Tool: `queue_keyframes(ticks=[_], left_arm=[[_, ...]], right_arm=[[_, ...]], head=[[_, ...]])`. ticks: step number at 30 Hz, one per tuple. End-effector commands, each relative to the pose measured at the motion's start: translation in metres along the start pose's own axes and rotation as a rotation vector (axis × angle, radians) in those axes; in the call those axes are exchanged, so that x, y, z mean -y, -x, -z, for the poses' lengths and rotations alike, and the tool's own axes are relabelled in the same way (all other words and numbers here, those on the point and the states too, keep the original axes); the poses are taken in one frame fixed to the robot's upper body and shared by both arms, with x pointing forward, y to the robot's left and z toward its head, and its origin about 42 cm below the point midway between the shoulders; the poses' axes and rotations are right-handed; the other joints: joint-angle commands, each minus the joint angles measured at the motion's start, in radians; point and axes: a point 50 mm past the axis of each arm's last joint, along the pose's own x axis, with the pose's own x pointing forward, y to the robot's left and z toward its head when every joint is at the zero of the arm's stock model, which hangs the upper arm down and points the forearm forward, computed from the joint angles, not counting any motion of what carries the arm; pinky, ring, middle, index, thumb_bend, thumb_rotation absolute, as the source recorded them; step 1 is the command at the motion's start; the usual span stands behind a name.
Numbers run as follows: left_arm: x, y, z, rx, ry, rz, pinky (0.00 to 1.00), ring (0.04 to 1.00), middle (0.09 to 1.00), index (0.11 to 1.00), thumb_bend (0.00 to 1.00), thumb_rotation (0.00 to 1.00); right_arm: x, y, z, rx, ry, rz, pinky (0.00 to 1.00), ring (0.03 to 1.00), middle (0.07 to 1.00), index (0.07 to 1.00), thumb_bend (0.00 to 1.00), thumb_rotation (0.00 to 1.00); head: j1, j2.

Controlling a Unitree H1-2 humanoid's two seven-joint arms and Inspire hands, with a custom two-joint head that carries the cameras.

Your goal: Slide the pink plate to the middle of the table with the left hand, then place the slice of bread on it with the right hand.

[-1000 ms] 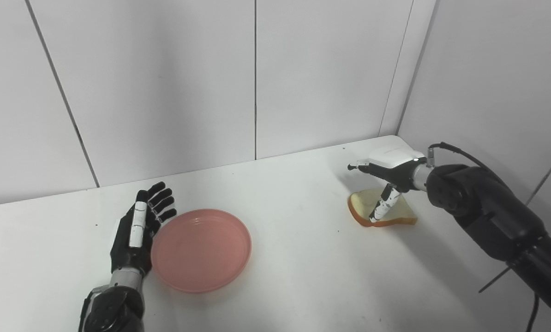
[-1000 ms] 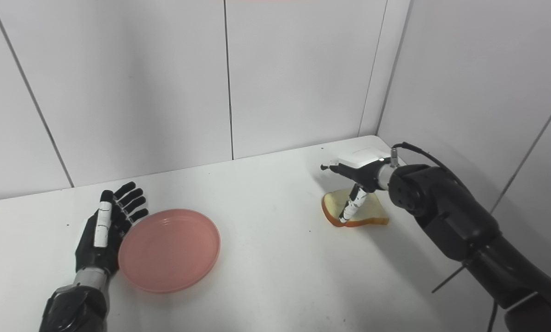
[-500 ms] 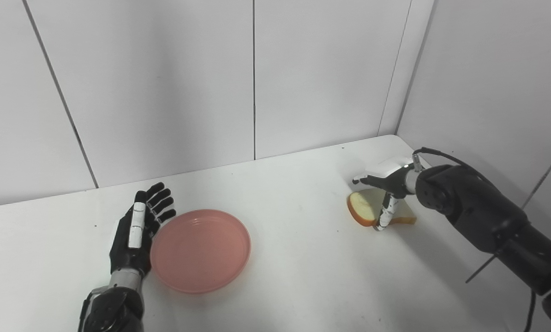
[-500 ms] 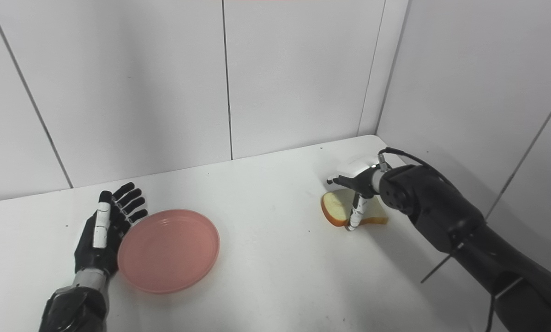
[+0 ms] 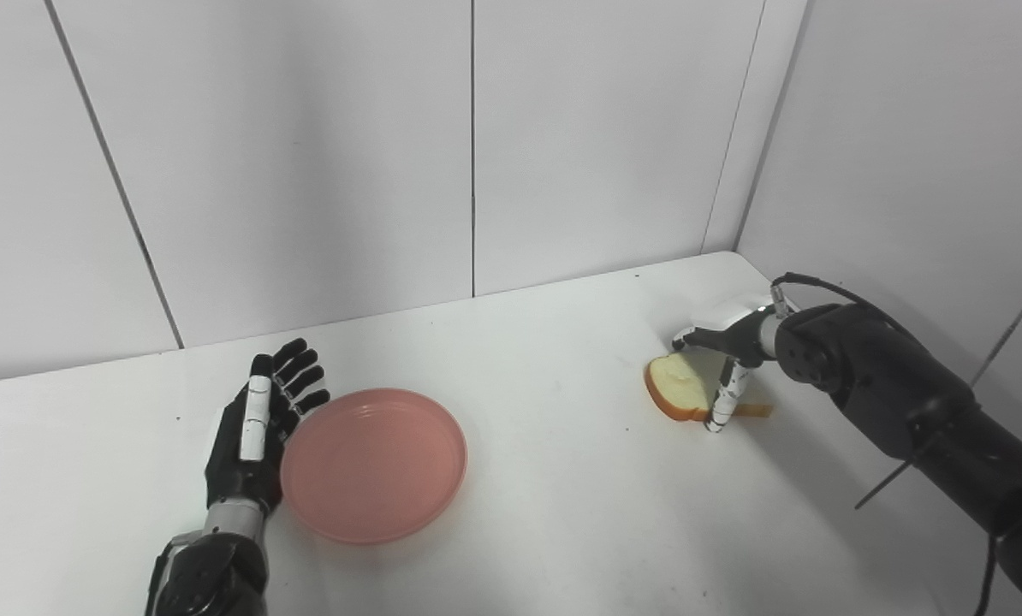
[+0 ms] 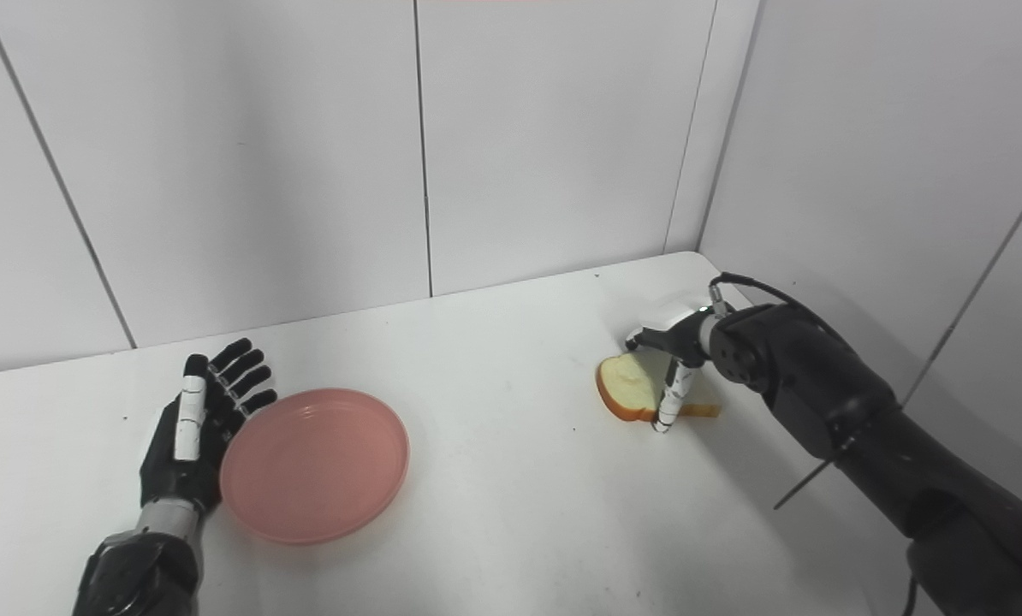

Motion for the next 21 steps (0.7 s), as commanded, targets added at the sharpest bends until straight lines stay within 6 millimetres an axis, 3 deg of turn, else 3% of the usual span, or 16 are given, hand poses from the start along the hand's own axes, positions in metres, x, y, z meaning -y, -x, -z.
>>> queue_keyframes(ticks=[1,3,4,5,6,8,15,20,21], left_arm=[[-0.004,0.019,0.032,-0.138,0.021,-0.023,0.72,0.805,0.805,0.747,0.82,0.85],[-0.004,0.019,0.032,-0.139,0.023,-0.024,0.72,0.804,0.805,0.749,0.82,0.85],[-0.004,0.019,0.032,-0.139,0.022,-0.024,0.72,0.805,0.807,0.745,0.82,0.85],[-0.003,0.019,0.032,-0.139,0.022,-0.023,0.72,0.805,0.808,0.744,0.82,0.85],[-0.003,0.019,0.032,-0.139,0.022,-0.022,0.71,0.805,0.808,0.745,0.82,0.85],[-0.003,0.019,0.032,-0.139,0.025,-0.023,0.71,0.806,0.808,0.746,0.81,0.85],[-0.002,0.019,0.031,-0.144,0.025,-0.031,0.72,0.803,0.808,0.751,0.81,0.85],[-0.002,0.019,0.032,-0.141,0.024,-0.025,0.71,0.809,0.808,0.752,0.78,0.86],[-0.002,0.019,0.032,-0.141,0.023,-0.024,0.71,0.811,0.81,0.753,0.78,0.86]], right_arm=[[0.013,0.004,0.008,-0.001,0.004,0.042,0.61,0.661,0.713,0.82,1.0,0.25],[0.005,0.002,0.005,0.002,0.02,0.055,0.52,0.562,0.62,0.77,0.96,0.22],[0.001,0.001,0.003,0.006,0.03,0.063,0.45,0.493,0.557,0.71,0.87,0.18],[-0.004,0.0,0.0,0.017,0.039,0.07,0.43,0.481,0.545,0.699,0.85,0.18],[-0.007,0.0,-0.001,0.024,0.044,0.075,0.39,0.443,0.475,0.595,0.63,0.06],[-0.014,-0.001,-0.005,0.045,0.049,0.087,0.38,0.437,0.457,0.545,0.56,0.02],[-0.021,-0.001,-0.012,0.092,0.049,0.132,0.28,0.35,0.423,0.518,0.52,0.0],[-0.014,0.003,-0.016,0.136,0.067,0.153,0.32,0.383,0.435,0.518,0.52,0.0],[-0.013,0.004,-0.017,0.142,0.071,0.158,0.29,0.356,0.425,0.517,0.52,0.0]], head=[[0.001,0.002],[0.001,0.003],[0.001,0.003],[0.002,0.003],[0.002,0.003],[0.004,0.005],[0.002,0.007],[0.004,0.008],[0.004,0.008]])
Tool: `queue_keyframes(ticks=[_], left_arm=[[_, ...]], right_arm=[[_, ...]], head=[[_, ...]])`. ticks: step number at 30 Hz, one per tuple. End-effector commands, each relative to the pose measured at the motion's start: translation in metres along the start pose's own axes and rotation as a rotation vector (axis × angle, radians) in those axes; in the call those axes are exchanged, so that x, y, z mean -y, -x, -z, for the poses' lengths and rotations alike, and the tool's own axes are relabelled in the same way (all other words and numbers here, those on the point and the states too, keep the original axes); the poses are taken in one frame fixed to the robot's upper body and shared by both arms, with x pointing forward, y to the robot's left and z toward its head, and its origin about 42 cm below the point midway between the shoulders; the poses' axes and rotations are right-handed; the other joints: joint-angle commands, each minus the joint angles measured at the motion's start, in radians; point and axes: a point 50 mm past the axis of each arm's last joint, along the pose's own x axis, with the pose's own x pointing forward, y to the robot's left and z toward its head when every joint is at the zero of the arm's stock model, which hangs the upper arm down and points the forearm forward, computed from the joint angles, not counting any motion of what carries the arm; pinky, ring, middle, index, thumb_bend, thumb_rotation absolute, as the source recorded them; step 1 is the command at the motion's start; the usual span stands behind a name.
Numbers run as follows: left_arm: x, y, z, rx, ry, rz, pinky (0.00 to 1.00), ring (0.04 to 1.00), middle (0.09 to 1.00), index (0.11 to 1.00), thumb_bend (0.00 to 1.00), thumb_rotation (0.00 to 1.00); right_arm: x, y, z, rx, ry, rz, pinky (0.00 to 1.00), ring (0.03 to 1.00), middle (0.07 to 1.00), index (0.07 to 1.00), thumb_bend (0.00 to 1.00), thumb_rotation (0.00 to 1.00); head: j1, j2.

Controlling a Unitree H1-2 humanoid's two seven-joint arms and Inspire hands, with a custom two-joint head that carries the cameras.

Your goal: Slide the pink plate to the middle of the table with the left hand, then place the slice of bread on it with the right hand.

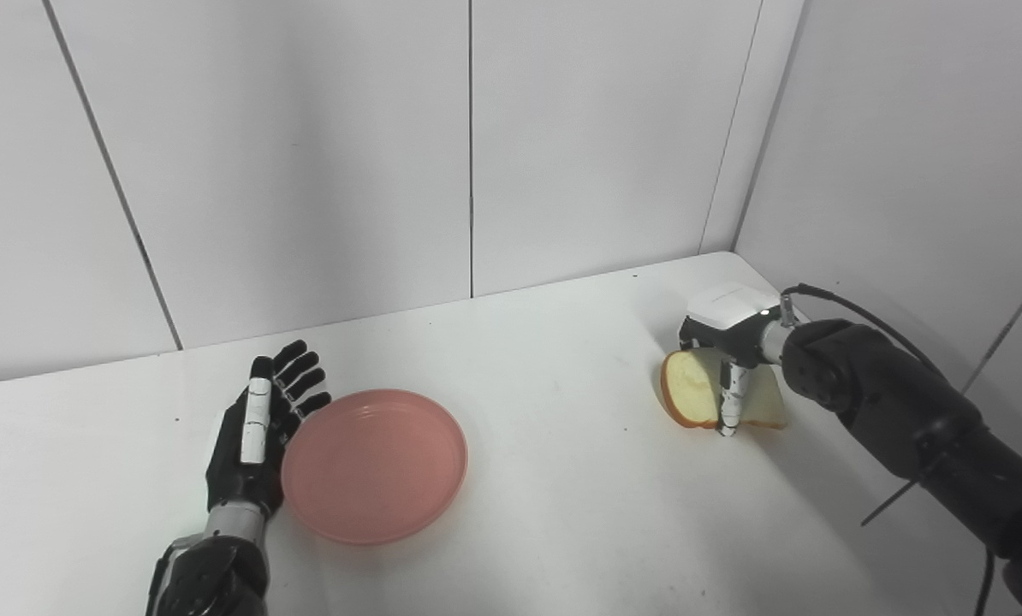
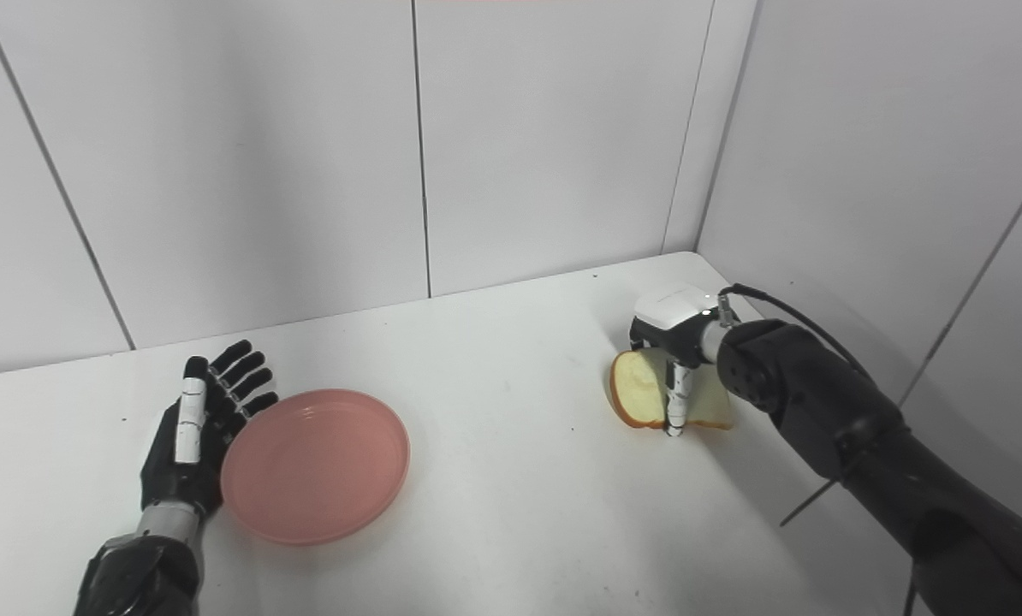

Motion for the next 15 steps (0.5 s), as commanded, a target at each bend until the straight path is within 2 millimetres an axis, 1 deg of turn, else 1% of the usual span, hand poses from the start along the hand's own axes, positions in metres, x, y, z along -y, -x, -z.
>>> queue_keyframes(ticks=[1,5,7,9,10,12,14,15], left_arm=[[-0.001,0.017,0.032,-0.139,0.021,-0.022,0.71,0.811,0.81,0.753,0.78,0.86],[0.001,0.017,0.032,-0.142,0.019,-0.023,0.71,0.808,0.809,0.752,0.78,0.85],[0.002,0.017,0.032,-0.142,0.019,-0.021,0.7,0.808,0.806,0.755,0.77,0.86],[0.003,0.017,0.033,-0.144,0.024,-0.02,0.7,0.81,0.806,0.756,0.77,0.86],[0.004,0.016,0.033,-0.144,0.026,-0.021,0.71,0.813,0.807,0.756,0.77,0.85],[0.005,0.016,0.033,-0.144,0.027,-0.021,0.71,0.815,0.808,0.753,0.77,0.85],[0.006,0.015,0.033,-0.144,0.026,-0.021,0.71,0.814,0.807,0.751,0.77,0.85],[0.007,0.015,0.033,-0.144,0.026,-0.022,0.71,0.813,0.806,0.749,0.77,0.85]], right_arm=[[0.004,0.002,-0.01,0.071,0.03,0.014,0.27,0.346,0.421,0.518,0.52,0.0],[0.019,0.007,-0.015,0.111,0.043,0.071,0.25,0.319,0.412,0.52,0.52,0.0],[0.026,0.01,-0.018,0.127,0.039,0.095,0.23,0.301,0.46,0.493,0.53,0.0],[0.038,0.014,-0.025,0.141,0.041,0.111,0.23,0.299,0.47,0.488,0.53,0.0],[0.047,0.017,-0.032,0.156,0.048,0.122,0.22,0.292,0.459,0.494,0.52,0.0],[0.059,0.02,-0.04,0.179,0.058,0.138,0.22,0.293,0.418,0.516,0.52,0.0],[0.068,0.023,-0.047,0.206,0.066,0.164,0.22,0.292,0.413,0.519,0.52,0.0],[0.073,0.024,-0.052,0.222,0.071,0.179,0.22,0.287,0.442,0.503,0.52,0.0]], head=[[0.005,0.002],[0.009,0.001],[0.014,0.001],[0.021,-0.001],[0.021,-0.001],[0.034,-0.002],[0.042,-0.002],[0.042,-0.002]])
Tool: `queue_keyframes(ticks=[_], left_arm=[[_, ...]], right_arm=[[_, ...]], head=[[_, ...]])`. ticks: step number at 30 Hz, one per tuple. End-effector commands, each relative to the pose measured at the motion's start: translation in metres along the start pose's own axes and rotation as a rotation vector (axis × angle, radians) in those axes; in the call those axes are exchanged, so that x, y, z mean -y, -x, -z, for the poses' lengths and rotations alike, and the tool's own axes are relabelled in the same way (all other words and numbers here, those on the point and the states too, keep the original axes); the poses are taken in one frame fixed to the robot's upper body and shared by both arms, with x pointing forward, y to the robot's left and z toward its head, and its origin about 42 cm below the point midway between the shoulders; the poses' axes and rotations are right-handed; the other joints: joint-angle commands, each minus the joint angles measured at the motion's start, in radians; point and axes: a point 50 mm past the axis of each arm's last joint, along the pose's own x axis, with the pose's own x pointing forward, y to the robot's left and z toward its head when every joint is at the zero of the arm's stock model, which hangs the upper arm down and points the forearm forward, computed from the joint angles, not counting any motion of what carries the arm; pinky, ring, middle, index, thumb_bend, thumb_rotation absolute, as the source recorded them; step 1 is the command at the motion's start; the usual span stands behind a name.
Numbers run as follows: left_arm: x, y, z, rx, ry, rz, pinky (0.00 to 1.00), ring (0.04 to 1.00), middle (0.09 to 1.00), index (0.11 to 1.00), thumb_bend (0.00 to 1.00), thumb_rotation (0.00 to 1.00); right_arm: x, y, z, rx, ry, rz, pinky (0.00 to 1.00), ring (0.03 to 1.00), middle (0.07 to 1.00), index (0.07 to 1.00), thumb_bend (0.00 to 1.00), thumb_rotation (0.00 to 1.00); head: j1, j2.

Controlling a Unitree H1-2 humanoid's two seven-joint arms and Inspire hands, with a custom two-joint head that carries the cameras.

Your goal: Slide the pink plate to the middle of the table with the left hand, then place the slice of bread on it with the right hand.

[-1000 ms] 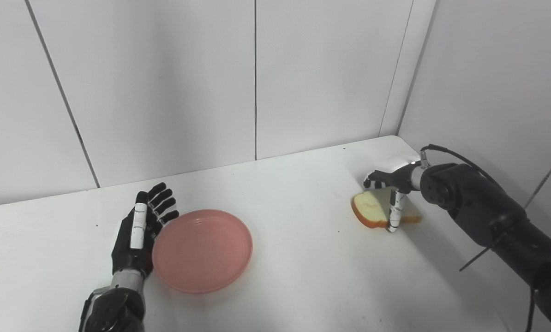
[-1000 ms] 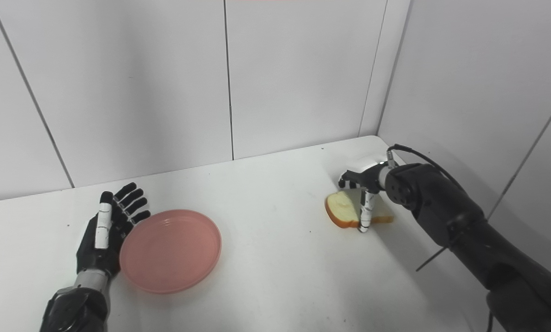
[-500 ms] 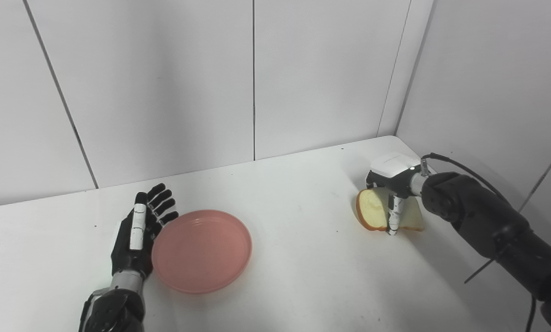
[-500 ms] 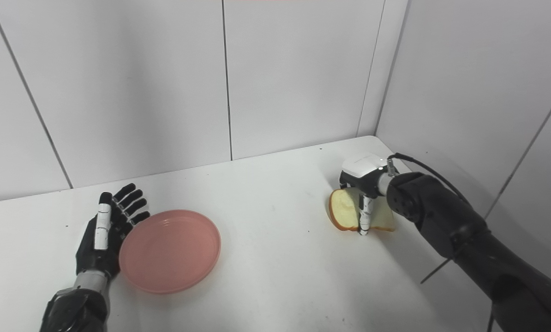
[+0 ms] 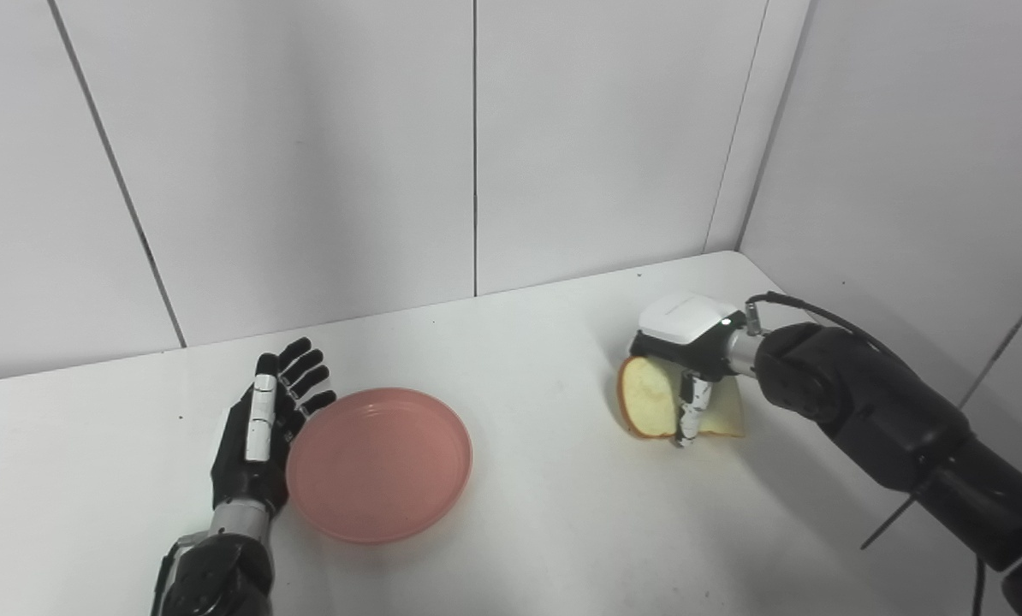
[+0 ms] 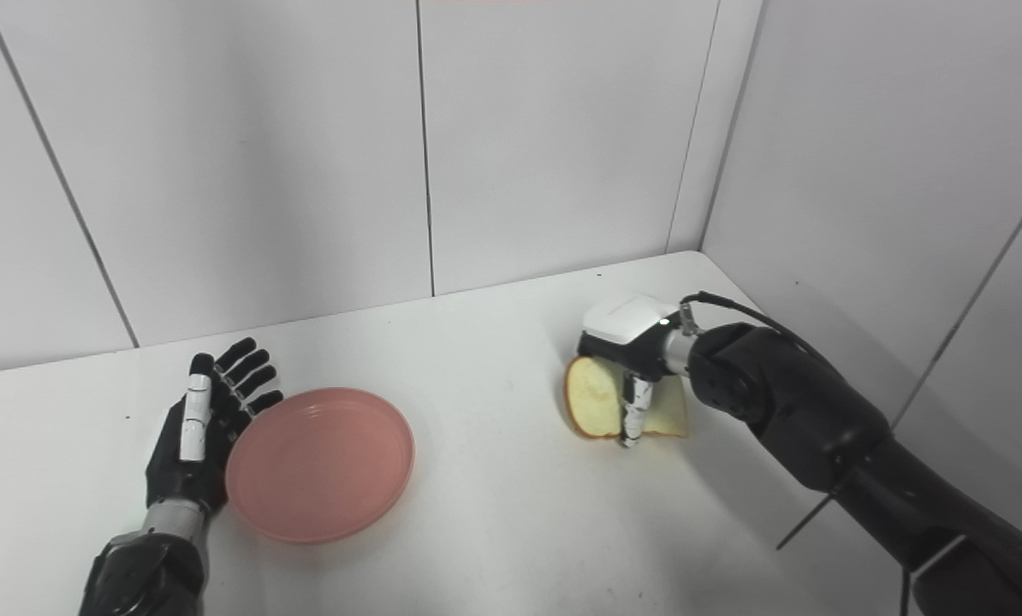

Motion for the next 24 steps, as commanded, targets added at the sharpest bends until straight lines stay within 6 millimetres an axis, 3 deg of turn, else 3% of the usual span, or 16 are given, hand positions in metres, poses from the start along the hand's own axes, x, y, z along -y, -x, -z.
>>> queue_keyframes(ticks=[1,11,12,19,24], left_arm=[[0.001,0.016,0.032,-0.142,0.016,-0.027,0.71,0.813,0.805,0.746,0.78,0.85],[0.01,0.016,0.033,-0.14,0.016,-0.02,0.71,0.818,0.804,0.738,0.78,0.84],[0.011,0.015,0.033,-0.141,0.014,-0.018,0.71,0.817,0.802,0.733,0.77,0.84],[0.025,0.012,0.036,-0.15,-0.008,-0.01,0.73,0.825,0.822,0.747,0.75,0.85],[0.036,0.01,0.038,-0.146,-0.004,-0.012,0.73,0.817,0.813,0.731,0.75,0.84]], right_arm=[[0.046,0.006,0.0,0.023,0.047,0.112,0.2,0.273,0.459,0.493,0.53,0.0],[0.097,-0.004,-0.064,0.196,0.086,0.206,0.21,0.279,0.473,0.487,0.53,0.0],[0.101,-0.007,-0.071,0.216,0.091,0.214,0.23,0.306,0.437,0.512,0.52,0.0],[0.118,-0.022,-0.105,0.3,0.094,0.256,0.29,0.364,0.432,0.528,0.52,0.0],[0.122,-0.031,-0.121,0.351,0.073,0.274,0.25,0.331,0.42,0.522,0.52,0.0]], head=[[0.015,0.002],[0.1,0.006],[0.107,0.005],[0.202,-0.002],[0.281,0.0]])
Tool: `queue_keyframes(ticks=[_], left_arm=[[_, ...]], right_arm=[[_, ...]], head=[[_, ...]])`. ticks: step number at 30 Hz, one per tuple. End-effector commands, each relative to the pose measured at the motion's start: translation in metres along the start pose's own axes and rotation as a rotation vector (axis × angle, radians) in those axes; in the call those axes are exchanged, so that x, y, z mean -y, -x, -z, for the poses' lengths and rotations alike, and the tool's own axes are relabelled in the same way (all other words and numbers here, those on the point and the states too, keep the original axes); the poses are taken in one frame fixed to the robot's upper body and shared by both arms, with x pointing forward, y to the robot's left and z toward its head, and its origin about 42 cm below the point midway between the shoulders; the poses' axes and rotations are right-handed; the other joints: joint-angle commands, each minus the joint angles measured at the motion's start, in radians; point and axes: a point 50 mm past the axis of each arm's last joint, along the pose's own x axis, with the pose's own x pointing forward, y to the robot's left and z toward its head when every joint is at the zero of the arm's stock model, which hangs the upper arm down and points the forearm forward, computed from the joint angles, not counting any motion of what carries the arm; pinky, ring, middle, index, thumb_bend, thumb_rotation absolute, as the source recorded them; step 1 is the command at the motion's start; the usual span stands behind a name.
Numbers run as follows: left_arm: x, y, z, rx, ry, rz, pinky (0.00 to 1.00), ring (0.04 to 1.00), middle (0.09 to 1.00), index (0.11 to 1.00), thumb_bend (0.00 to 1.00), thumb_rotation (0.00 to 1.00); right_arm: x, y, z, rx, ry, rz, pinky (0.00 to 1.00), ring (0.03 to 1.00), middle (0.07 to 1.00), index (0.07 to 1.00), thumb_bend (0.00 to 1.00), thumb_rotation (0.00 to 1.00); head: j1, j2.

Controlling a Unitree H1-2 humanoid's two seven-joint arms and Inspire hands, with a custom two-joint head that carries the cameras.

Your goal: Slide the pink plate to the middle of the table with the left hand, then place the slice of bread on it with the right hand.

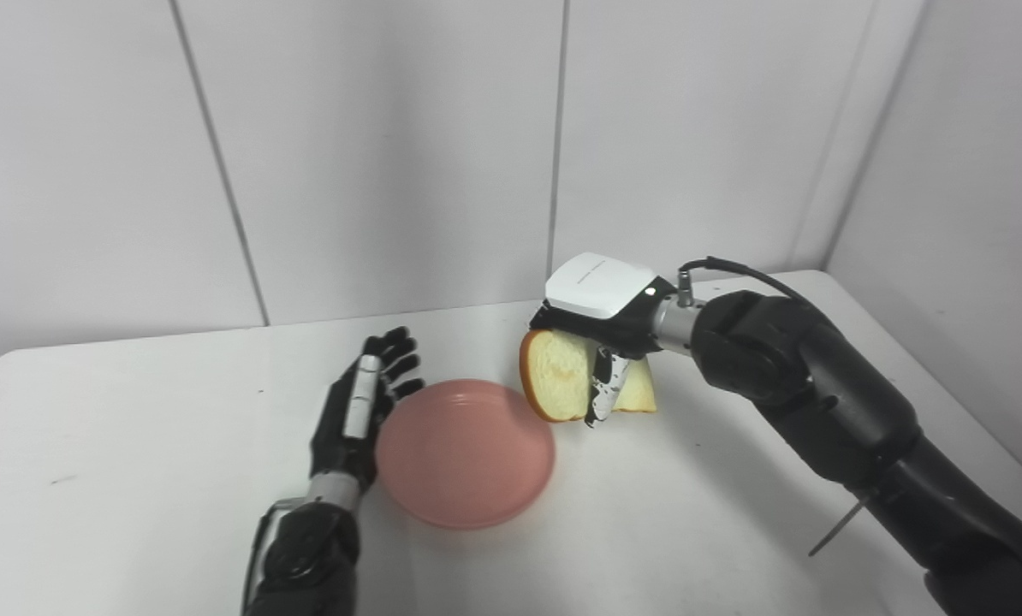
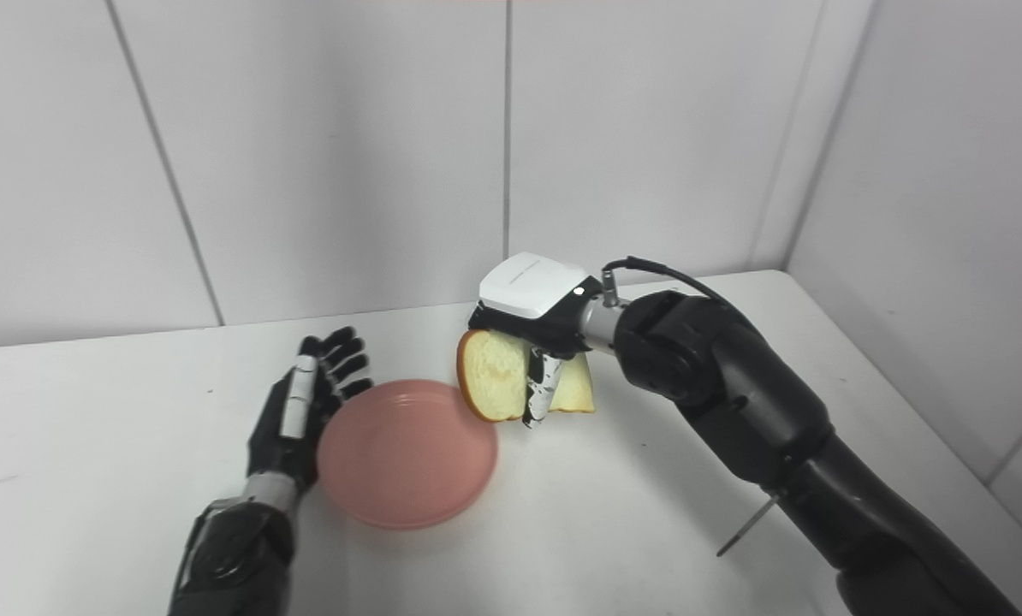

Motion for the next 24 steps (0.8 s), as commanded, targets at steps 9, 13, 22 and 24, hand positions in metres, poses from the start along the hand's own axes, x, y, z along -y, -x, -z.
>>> queue_keyframes(ticks=[9,13,22,24], left_arm=[[0.022,0.01,0.039,-0.144,0.033,-0.034,0.69,0.777,0.786,0.734,0.79,0.81],[0.026,0.009,0.04,-0.146,0.042,-0.037,0.69,0.766,0.787,0.736,0.78,0.81],[0.017,0.011,0.04,-0.145,0.021,-0.056,0.69,0.812,0.807,0.74,0.8,0.83],[0.016,0.012,0.04,-0.146,0.023,-0.056,0.72,0.82,0.807,0.741,0.8,0.84]], right_arm=[[0.036,-0.027,-0.022,0.099,0.007,0.099,0.2,0.272,0.469,0.487,0.53,0.0],[0.036,-0.039,-0.03,0.125,-0.012,0.107,0.2,0.274,0.404,0.51,0.52,0.0],[0.024,-0.061,-0.048,0.161,-0.002,0.077,0.23,0.311,0.414,0.52,0.52,0.0],[0.02,-0.063,-0.052,0.164,0.003,0.067,0.25,0.329,0.42,0.521,0.52,0.0]], head=[[0.091,0.012],[0.116,0.007],[0.116,0.013],[0.111,0.016]])
